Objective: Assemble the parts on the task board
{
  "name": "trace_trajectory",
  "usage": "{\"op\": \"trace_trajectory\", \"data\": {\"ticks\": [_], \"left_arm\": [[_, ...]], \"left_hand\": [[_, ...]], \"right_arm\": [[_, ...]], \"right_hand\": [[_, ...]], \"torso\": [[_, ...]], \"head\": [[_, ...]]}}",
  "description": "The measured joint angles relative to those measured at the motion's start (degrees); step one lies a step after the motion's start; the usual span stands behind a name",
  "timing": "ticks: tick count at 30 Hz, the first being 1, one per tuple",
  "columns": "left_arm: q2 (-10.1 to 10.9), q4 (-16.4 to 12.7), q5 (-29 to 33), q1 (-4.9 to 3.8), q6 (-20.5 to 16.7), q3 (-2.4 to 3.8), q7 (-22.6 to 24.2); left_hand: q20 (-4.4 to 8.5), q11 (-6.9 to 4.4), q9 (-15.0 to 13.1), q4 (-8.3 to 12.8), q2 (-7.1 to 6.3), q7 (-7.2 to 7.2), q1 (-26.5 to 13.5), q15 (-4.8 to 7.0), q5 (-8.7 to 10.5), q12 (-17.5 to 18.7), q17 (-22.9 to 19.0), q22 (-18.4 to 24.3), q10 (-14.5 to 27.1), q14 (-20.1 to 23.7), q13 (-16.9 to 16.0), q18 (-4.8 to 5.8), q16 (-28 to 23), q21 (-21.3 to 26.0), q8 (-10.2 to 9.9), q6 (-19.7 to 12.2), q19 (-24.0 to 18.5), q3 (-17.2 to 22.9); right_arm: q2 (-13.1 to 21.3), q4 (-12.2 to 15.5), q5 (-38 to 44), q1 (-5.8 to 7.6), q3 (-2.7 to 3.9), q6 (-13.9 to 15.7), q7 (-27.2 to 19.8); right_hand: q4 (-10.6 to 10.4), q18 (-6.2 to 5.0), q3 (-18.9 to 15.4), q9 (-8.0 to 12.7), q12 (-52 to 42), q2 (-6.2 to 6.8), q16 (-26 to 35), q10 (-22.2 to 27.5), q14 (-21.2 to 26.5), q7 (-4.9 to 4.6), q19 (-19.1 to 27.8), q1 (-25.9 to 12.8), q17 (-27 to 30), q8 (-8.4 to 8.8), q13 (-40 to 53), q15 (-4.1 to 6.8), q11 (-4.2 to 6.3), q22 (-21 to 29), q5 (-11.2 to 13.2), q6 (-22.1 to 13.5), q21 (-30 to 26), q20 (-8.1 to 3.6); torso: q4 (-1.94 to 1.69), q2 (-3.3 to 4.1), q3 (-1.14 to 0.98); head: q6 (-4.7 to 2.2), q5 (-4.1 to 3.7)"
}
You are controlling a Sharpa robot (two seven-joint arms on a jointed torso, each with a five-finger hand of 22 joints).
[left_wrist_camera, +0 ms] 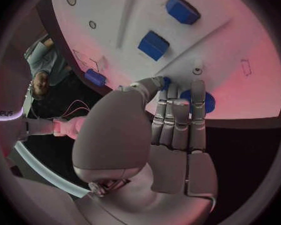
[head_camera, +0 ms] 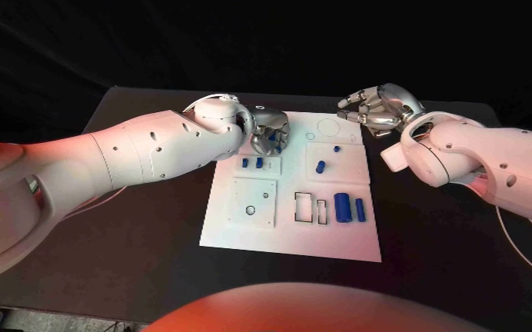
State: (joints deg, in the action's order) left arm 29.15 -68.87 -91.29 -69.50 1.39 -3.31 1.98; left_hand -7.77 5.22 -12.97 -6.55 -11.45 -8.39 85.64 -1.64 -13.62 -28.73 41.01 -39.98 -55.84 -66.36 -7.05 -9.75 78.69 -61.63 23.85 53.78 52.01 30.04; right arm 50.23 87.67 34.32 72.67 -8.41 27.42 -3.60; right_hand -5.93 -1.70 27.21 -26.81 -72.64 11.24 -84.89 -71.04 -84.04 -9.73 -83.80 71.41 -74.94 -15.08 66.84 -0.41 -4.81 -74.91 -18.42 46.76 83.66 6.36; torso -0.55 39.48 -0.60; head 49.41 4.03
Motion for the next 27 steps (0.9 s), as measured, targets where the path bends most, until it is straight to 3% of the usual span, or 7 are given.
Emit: {"op": "trace_trajectory", "data": {"ticks": [9, 15, 22, 27], "left_arm": [[0.1, 0.2, 0.1, 0.07, -0.9, -0.11, 0.9], [1.2, -0.8, 0.5, 0.18, -1.7, -0.10, 1.1], [3.7, -3.1, 3.3, 0.19, -2.4, 0.43, 1.1], [5.5, -4.5, 6.1, 0.16, -3.0, 1.15, 1.2]], "left_hand": [[0.58, 0.01, -0.5, 1.7, 0.44, -0.30, -0.5, 0.43, 0.12, 2.9, 2.3, -1.4, -3.1, -3.5, 1.1, 0.00, 0.8, -1.8, -1.0, 0.7, 1.1, 1.7], [0.59, 0.00, -0.8, 2.0, 0.66, -0.30, -0.7, 0.38, 0.12, 3.7, 3.7, -2.5, -3.5, -4.3, 1.2, 0.00, 1.1, -2.4, -1.1, 0.7, 1.7, 2.0], [0.79, -0.10, -1.0, 2.1, 0.81, -0.25, -1.3, 0.49, 0.12, 4.3, 5.3, -4.1, -4.6, -5.6, 1.2, 0.00, 1.6, -3.5, -1.4, 1.4, 3.5, 2.1], [0.70, -0.10, -1.3, 2.3, 0.58, -0.31, -1.5, 0.39, 0.12, 4.5, 6.3, -4.6, -4.6, -6.1, 1.1, 0.01, 1.9, -3.7, -1.5, 1.5, 3.8, 2.3]], "right_arm": [[0.0, 0.3, -0.1, -0.03, 0.00, -0.2, 0.1], [0.0, 0.4, -0.1, -0.07, 0.00, -0.2, 0.2], [0.1, 0.4, -0.2, -0.09, 0.00, -0.3, 0.2], [0.1, 0.4, -0.3, -0.10, 0.00, -0.3, 0.2]], "right_hand": [[0.0, 0.00, 0.0, 0.0, 0.0, 0.00, 0.0, 0.0, 0.0, 0.00, 0.0, 0.0, 0.0, 0.00, 0.0, 0.00, 0.00, 0.0, 0.0, 0.0, 0.0, 0.00], [0.0, 0.00, 0.0, 0.0, 0.0, 0.00, 0.0, 0.0, 0.0, 0.00, 0.0, 0.0, 0.0, 0.01, 0.0, 0.00, 0.00, 0.0, 0.0, 0.0, 0.0, 0.00], [-0.2, 0.00, 0.2, 0.0, 0.0, -0.30, 0.0, 0.0, 0.0, 0.00, 0.0, -0.3, 0.0, -0.22, 0.0, 0.00, 0.00, 0.0, 0.0, 0.0, -0.2, 0.00], [-0.3, 0.00, 0.0, 0.0, 0.0, -0.30, 0.0, 0.0, 0.0, 0.00, 0.0, -0.3, 0.0, -0.21, 0.0, 0.00, 0.00, 0.0, 0.0, 0.0, -0.2, 0.00]], "torso": [[0.03, -0.03, 0.00], [0.01, -0.04, 0.04], [-0.09, -0.12, 0.04], [-0.20, -0.14, 0.02]], "head": [[-0.09, -0.13], [-0.30, -0.25], [-0.36, -0.32], [-0.48, -0.27]]}}
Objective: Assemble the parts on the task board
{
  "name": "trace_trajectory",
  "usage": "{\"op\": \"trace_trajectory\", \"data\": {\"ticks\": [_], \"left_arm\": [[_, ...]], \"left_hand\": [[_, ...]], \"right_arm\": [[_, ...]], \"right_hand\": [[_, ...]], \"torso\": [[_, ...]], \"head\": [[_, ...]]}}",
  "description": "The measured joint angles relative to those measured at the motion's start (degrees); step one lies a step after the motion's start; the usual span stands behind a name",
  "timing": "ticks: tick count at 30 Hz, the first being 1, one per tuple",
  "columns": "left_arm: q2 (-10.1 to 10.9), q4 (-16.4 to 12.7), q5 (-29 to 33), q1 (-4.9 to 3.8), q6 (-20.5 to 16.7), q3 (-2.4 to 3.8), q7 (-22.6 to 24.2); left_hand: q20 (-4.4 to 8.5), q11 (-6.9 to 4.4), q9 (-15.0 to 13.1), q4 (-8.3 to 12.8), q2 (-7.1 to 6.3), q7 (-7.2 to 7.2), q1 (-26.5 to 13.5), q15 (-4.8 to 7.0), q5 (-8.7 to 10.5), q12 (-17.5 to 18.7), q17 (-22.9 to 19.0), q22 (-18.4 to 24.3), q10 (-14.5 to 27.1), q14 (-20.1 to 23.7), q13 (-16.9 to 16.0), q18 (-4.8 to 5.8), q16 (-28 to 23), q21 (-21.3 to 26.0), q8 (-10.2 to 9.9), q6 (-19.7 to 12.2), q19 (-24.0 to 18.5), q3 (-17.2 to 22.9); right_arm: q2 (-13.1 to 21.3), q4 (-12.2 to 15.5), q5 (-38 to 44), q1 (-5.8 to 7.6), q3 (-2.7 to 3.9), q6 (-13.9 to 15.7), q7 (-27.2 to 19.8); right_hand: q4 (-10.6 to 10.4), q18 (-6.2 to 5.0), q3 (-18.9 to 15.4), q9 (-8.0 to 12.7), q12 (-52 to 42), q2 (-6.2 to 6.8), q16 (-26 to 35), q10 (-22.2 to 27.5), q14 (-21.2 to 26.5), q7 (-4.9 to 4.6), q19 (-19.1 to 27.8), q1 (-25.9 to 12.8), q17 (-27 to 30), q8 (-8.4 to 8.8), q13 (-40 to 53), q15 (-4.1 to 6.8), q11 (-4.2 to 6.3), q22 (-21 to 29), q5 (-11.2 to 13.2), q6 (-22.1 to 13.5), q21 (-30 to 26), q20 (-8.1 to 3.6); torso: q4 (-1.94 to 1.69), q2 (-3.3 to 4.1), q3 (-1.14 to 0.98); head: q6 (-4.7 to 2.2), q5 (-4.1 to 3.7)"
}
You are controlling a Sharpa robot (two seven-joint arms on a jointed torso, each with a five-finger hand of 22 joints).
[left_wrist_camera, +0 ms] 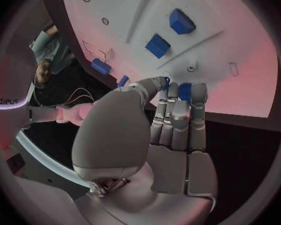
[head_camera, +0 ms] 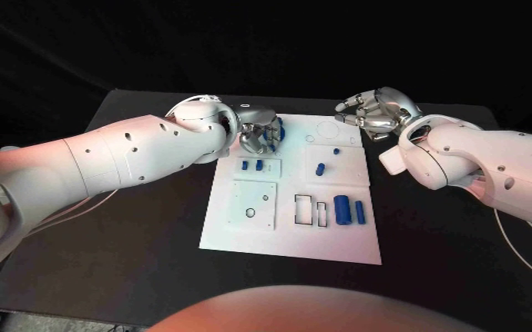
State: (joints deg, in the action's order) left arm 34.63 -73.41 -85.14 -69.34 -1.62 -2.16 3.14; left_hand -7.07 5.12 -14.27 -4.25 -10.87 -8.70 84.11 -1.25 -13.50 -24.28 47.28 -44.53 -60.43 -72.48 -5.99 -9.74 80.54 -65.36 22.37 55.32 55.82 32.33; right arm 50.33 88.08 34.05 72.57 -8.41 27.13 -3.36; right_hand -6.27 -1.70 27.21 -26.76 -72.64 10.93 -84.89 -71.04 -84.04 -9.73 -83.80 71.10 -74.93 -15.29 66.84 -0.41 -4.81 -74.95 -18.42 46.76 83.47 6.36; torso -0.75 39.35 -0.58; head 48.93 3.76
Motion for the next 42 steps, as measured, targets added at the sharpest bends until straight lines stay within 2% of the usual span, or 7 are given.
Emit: {"op": "trace_trajectory", "data": {"ticks": [5, 13, 19, 25, 30, 42], "left_arm": [[1.8, -1.8, 2.1, -0.01, -0.6, 0.51, 0.1], [3.1, -2.6, 2.9, 0.01, -0.8, 0.73, 0.0], [3.5, -1.8, 1.5, 0.03, -0.7, 0.73, -0.2], [3.6, -0.8, 0.2, 0.03, -0.5, 0.73, -0.4], [3.6, -0.5, -0.5, 0.03, -0.1, 0.72, -0.6], [3.6, 0.0, -1.2, 0.03, 1.2, 0.71, -1.0]], "left_hand": [[0.10, -0.19, 0.0, 0.0, -0.23, 0.00, -0.2, 0.21, 0.00, 0.3, 0.0, 0.0, -0.2, -0.2, -0.1, 0.00, 0.0, 0.0, 0.0, 0.0, 0.1, 0.0], [0.10, -0.19, 0.0, 0.0, -0.23, 0.00, -0.2, 0.21, 0.00, 0.6, -1.1, 0.4, -0.2, -0.2, -0.1, 0.00, 0.0, 0.0, 0.0, 0.0, 0.1, 0.0], [0.10, -0.19, 0.0, 0.0, -0.15, 0.00, -0.3, 0.21, 0.00, 0.6, -1.4, 0.5, -0.2, -0.2, -0.1, 0.00, 0.0, 0.0, 0.0, 0.0, 0.1, 0.0], [0.10, 0.01, 0.0, 0.0, -0.01, 0.00, -0.5, 0.21, 0.00, 0.6, -1.4, 0.4, -0.4, -0.2, -0.1, 0.00, 0.0, 0.0, 0.0, 0.0, 0.1, 0.0], [0.10, -0.20, -0.2, 0.0, -0.30, 0.21, -0.7, 0.21, 0.00, 0.9, -1.4, 0.4, -0.6, -0.2, -0.1, 0.00, 0.0, 0.0, 0.0, 0.2, 0.1, 0.0], [0.10, -0.20, -0.3, 0.0, -0.30, 0.21, -0.7, 0.21, 0.00, 0.9, -1.5, 0.4, -0.6, -0.2, 0.0, 0.00, 0.0, 0.0, -0.2, 0.2, 0.1, 0.0]], "right_arm": [[0.1, 0.0, 0.0, -0.01, 0.00, 0.0, 0.0], [0.1, -0.1, -0.1, -0.03, 0.00, 0.0, 0.0], [0.1, -0.2, -0.1, -0.06, 0.00, 0.0, 0.0], [0.1, -0.3, -0.1, -0.08, -0.01, 0.0, 0.1], [0.1, -0.4, -0.1, -0.08, -0.01, 0.0, 0.1], [0.1, -0.4, -0.1, -0.10, -0.01, 0.0, 0.1]], "right_hand": [[0.0, 0.00, 0.0, 0.0, 0.0, 0.00, 0.0, 0.0, 0.0, 0.00, 0.0, 0.0, 0.0, 0.00, 0.0, 0.00, 0.00, 0.0, 0.0, 0.0, 0.0, 0.00], [-0.2, 0.00, 0.2, 0.0, 0.0, 0.00, 0.0, 0.0, 0.0, 0.00, 0.0, 0.0, 0.0, 0.00, 0.0, 0.00, 0.00, 0.0, 0.0, 0.0, 0.0, 0.00], [-0.2, 0.00, 0.2, 0.0, 0.0, 0.00, 0.0, 0.0, 0.0, 0.00, 0.0, 0.0, 0.0, 0.00, 0.0, 0.00, 0.00, 0.0, 0.0, 0.0, 0.0, 0.00], [-0.1, 0.00, 0.2, 0.0, 0.0, 0.00, 0.0, 0.0, 0.0, -0.18, 0.0, 0.0, 0.0, 0.00, -0.1, 0.00, 0.00, 0.0, 0.0, -0.2, 0.0, 0.00], [-0.1, 0.00, 0.2, 0.0, 0.0, 0.00, 0.0, 0.0, 0.0, -0.19, 0.0, 0.0, 0.0, 0.00, -0.1, 0.00, 0.00, 0.0, 0.0, -0.2, 0.0, 0.00], [-0.1, 0.01, 0.2, 0.0, 0.0, 0.00, 0.0, 0.0, 0.0, -0.19, 0.0, 0.0, 0.0, 0.00, -0.1, 0.00, 0.00, 0.0, 0.0, -0.2, 0.0, 0.00]], "torso": [[-0.03, 0.02, 0.02], [-0.04, 0.06, 0.04], [0.00, 0.07, 0.06], [0.04, 0.07, 0.07], [0.12, 0.07, 0.06], [0.13, 0.07, 0.00]], "head": [[0.00, 0.00], [-0.03, 0.21], [0.02, 0.35], [-0.20, 0.13], [-0.21, 0.28], [0.18, 0.31]]}}
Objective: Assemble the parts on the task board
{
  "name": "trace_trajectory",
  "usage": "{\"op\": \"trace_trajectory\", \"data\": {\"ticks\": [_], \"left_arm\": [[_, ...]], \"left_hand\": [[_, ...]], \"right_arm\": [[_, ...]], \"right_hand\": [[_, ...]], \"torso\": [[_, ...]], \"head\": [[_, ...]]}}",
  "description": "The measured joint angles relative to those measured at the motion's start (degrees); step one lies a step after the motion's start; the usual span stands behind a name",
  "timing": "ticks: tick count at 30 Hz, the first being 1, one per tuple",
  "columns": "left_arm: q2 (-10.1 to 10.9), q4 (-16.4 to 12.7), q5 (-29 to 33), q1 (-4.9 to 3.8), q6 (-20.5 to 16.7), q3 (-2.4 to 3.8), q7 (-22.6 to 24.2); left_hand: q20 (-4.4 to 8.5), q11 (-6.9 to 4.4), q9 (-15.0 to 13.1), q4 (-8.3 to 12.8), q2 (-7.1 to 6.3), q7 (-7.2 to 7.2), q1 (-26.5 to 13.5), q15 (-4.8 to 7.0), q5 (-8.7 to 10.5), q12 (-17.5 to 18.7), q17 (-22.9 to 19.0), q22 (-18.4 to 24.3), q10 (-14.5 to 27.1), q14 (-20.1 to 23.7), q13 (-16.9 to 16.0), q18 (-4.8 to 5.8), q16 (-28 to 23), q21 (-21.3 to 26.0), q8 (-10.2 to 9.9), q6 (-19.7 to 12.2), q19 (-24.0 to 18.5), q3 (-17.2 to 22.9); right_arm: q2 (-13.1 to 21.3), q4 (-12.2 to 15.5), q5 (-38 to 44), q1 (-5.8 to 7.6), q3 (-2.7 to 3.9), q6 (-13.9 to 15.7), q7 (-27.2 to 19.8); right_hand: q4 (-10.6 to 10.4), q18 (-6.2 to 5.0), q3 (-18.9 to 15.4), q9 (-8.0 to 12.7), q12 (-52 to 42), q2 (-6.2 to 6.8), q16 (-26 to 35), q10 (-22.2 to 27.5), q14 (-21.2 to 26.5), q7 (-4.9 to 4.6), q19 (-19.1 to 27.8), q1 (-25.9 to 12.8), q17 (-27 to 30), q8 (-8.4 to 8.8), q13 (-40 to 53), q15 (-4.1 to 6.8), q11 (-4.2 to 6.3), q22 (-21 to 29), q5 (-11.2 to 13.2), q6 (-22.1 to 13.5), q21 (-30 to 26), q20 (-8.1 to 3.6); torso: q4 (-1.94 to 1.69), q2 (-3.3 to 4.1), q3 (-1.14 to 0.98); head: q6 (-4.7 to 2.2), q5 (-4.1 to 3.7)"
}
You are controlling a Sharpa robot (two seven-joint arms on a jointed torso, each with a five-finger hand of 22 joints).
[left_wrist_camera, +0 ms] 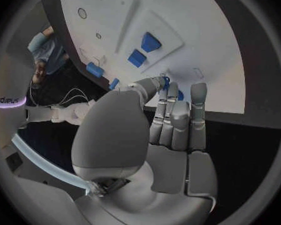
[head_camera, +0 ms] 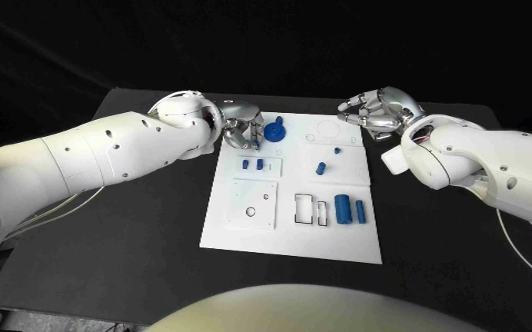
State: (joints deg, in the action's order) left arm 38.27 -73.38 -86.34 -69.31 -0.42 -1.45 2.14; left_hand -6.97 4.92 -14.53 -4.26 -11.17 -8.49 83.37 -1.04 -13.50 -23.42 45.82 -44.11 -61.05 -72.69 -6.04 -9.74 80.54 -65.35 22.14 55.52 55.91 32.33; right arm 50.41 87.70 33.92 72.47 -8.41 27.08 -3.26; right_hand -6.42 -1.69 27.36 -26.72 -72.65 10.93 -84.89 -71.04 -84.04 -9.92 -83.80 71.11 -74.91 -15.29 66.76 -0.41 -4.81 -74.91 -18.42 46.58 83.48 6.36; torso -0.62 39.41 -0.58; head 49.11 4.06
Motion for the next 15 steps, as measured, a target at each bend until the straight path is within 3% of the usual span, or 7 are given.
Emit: {"op": "trace_trajectory", "data": {"ticks": [15], "left_arm": [[-0.7, 0.8, 0.0, -0.05, 0.9, -0.16, -0.2]], "left_hand": [[0.00, 0.00, 0.0, 0.0, 0.00, 0.21, 0.0, 0.00, -0.01, 0.3, -0.1, 0.1, 0.0, 0.0, 0.0, 0.00, 0.0, 0.0, -0.1, 0.2, 0.0, 0.0]], "right_arm": [[-0.1, 0.0, 0.0, -0.04, 0.00, 0.0, 0.0]], "right_hand": [[0.0, 0.00, 0.0, 0.0, 0.0, 0.00, 0.0, 0.0, 0.0, 0.00, 0.0, 0.0, 0.0, 0.00, 0.0, 0.00, 0.00, 0.0, 0.0, 0.0, 0.0, 0.00]], "torso": [[-0.03, 0.00, 0.06]], "head": [[0.09, 0.05]]}}
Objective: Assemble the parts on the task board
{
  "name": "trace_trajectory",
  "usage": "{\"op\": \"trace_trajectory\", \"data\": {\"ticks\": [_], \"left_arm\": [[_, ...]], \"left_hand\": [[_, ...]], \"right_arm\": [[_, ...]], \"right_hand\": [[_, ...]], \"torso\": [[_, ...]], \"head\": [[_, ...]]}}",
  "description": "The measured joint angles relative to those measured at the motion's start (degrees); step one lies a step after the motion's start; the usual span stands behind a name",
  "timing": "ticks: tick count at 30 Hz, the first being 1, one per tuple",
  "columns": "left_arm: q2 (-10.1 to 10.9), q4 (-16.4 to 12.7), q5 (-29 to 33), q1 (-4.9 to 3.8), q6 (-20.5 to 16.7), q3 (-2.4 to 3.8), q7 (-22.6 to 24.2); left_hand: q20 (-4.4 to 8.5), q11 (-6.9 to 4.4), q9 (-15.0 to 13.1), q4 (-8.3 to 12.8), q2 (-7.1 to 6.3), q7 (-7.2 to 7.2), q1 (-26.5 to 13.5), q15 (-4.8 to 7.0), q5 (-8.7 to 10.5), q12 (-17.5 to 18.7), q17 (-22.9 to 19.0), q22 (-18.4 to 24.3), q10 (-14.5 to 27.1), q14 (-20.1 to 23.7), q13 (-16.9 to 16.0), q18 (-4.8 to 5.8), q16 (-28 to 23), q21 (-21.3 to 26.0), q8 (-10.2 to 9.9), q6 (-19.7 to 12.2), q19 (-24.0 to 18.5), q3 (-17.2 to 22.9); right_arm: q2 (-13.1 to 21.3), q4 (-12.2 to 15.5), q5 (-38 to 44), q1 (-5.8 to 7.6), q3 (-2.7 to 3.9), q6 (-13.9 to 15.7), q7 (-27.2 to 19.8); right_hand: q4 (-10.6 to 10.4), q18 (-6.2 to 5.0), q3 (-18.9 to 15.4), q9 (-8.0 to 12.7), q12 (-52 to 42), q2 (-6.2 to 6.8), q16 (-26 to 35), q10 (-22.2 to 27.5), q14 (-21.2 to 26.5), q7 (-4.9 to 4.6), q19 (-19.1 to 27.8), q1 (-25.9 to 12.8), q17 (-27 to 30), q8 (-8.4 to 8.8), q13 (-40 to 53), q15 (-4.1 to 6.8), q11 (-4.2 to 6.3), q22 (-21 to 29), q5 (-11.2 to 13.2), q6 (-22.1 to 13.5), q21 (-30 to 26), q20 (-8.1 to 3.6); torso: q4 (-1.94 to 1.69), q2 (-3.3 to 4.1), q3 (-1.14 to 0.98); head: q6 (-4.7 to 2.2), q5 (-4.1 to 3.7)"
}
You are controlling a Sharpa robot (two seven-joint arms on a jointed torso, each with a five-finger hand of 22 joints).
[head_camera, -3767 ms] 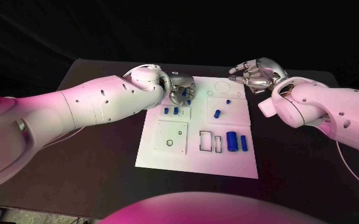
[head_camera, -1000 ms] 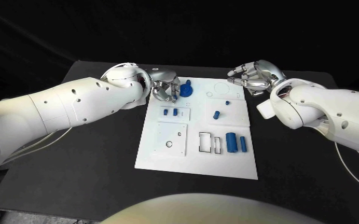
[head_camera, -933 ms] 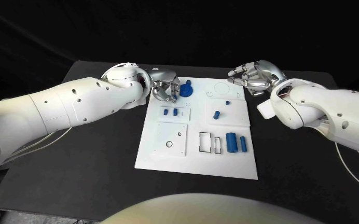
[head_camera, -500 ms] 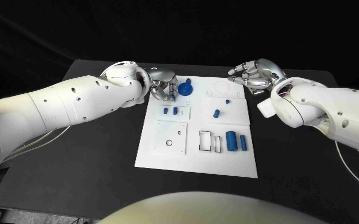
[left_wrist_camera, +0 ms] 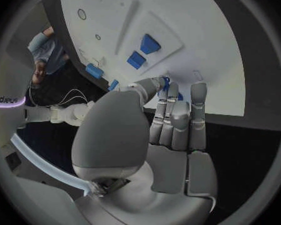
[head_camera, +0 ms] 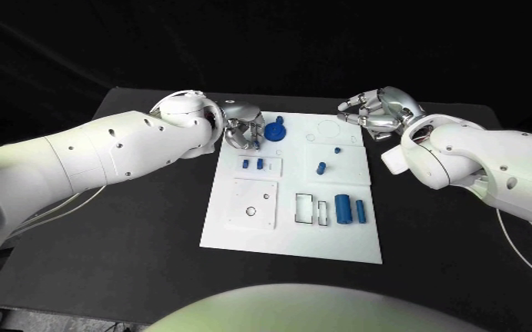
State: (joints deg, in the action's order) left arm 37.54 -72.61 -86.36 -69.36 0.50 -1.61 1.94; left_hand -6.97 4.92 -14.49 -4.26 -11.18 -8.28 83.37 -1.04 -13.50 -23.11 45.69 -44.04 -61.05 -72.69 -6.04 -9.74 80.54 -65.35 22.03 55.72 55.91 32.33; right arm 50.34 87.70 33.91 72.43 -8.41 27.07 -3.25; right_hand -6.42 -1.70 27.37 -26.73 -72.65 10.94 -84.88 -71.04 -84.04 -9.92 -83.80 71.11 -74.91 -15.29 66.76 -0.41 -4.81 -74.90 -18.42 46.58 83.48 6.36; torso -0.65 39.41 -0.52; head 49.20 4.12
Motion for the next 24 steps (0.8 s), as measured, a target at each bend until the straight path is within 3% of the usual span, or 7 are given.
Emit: {"op": "trace_trajectory", "data": {"ticks": [24], "left_arm": [[-0.3, 0.0, 0.5, -0.03, 1.3, -0.06, -0.3]], "left_hand": [[0.00, -0.01, -0.2, 0.0, 0.00, -0.18, 0.0, 0.00, 0.20, 0.0, 0.1, 0.1, -0.4, 0.0, 0.0, 0.00, 0.0, 0.0, -0.1, 0.2, 0.0, 0.0]], "right_arm": [[0.1, 0.0, 0.0, -0.05, 0.00, 0.0, 0.0]], "right_hand": [[0.0, 0.00, 0.0, 0.0, 0.0, 0.00, 0.0, 0.0, 0.0, 0.00, 0.0, 0.0, 0.0, 0.00, 0.0, 0.00, 0.00, 0.0, 0.0, 0.0, 0.0, 0.00]], "torso": [[0.02, 0.00, -0.06]], "head": [[0.33, -0.05]]}}
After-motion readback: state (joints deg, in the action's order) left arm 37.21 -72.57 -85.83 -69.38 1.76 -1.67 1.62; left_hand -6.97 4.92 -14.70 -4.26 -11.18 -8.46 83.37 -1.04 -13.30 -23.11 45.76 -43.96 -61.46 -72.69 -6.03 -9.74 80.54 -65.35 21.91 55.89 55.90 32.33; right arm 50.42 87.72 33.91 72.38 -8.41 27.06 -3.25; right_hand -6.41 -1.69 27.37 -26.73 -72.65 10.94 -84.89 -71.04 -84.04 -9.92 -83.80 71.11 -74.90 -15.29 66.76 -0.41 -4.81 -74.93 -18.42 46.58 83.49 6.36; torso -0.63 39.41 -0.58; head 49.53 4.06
